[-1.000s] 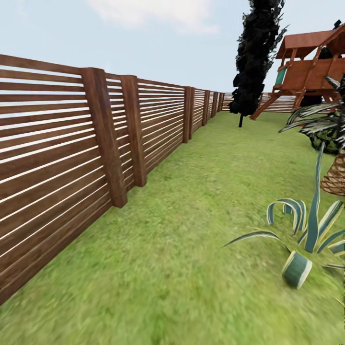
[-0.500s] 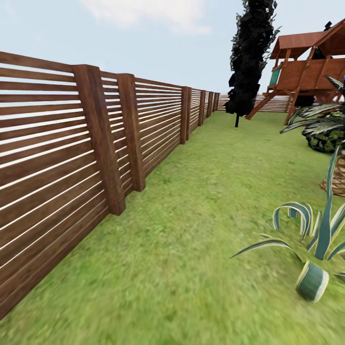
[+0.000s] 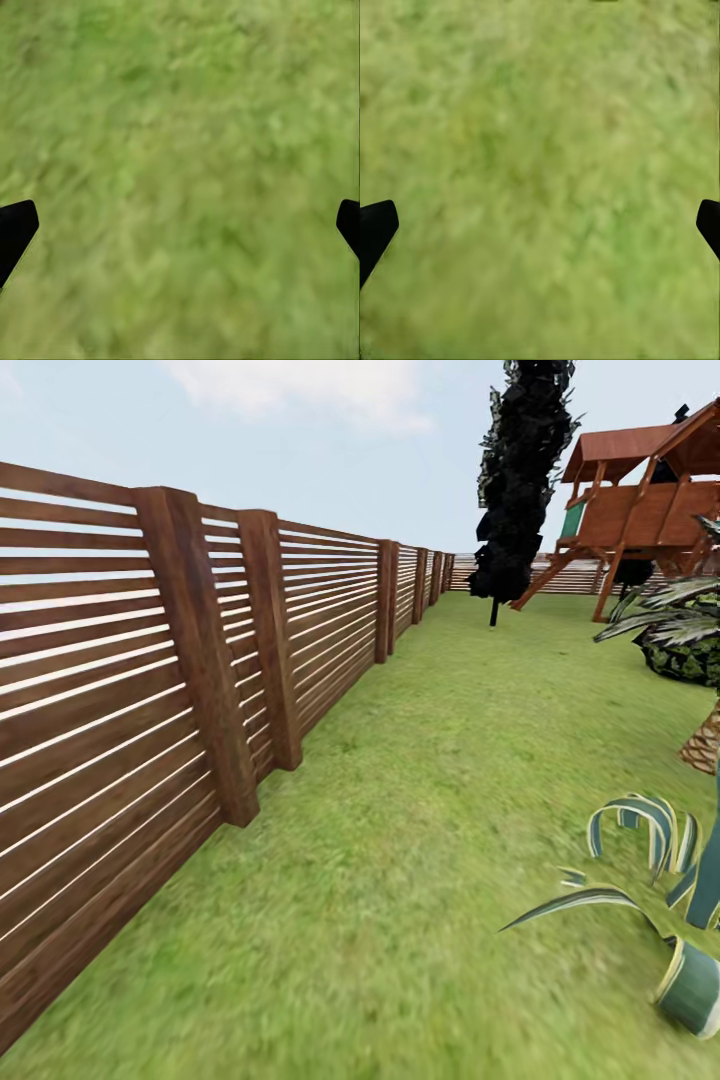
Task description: In the garden, pick up the pesticide atomizer on the floor and spray pesticide onto both trees until each tree trunk is fully covered.
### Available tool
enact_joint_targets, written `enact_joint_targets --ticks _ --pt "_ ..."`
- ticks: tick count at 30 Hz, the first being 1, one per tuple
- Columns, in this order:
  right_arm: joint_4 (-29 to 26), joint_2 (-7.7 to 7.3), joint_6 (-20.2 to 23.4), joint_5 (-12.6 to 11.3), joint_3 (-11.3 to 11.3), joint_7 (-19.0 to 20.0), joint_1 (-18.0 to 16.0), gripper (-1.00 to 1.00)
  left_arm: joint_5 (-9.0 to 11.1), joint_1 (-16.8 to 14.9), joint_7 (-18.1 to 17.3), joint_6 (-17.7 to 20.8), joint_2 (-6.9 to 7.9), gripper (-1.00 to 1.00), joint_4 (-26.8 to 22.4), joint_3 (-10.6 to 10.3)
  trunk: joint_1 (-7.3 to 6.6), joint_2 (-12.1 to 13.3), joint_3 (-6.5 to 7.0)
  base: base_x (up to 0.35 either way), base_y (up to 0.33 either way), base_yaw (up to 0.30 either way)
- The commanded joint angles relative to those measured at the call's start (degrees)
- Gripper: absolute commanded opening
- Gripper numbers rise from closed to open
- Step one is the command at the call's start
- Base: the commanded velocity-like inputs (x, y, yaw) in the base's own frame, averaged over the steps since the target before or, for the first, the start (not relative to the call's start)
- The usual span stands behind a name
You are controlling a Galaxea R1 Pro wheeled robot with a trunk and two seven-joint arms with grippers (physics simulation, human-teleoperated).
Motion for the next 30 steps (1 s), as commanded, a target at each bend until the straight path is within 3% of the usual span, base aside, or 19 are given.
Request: enact_joint_targets --ticks 1,25,30 --pt "0.0 0.03 -0.2 0.4 -0.2 0.0 0.0 1.0 0.3 0.0 0.0 -0.2 0.01 1.0 0.0 0.0 0.03 0.0 -0.05 0.328 0.147 -0.209" --pt "0.1 0.03 -0.2 0.4 -0.2 0.0 0.0 1.0 0.3 0.0 0.1 -0.2 0.03 1.0 0.0 0.0 0.03 0.0 -0.05 0.298 0.207 -0.27" --pt "0.1 0.03 -0.2 0.4 -0.2 0.0 0.0 1.0 0.3 0.0 0.1 -0.2 0.05 1.0 0.0 0.0 0.03 0.0 -0.05 0.294 0.192 -0.117"
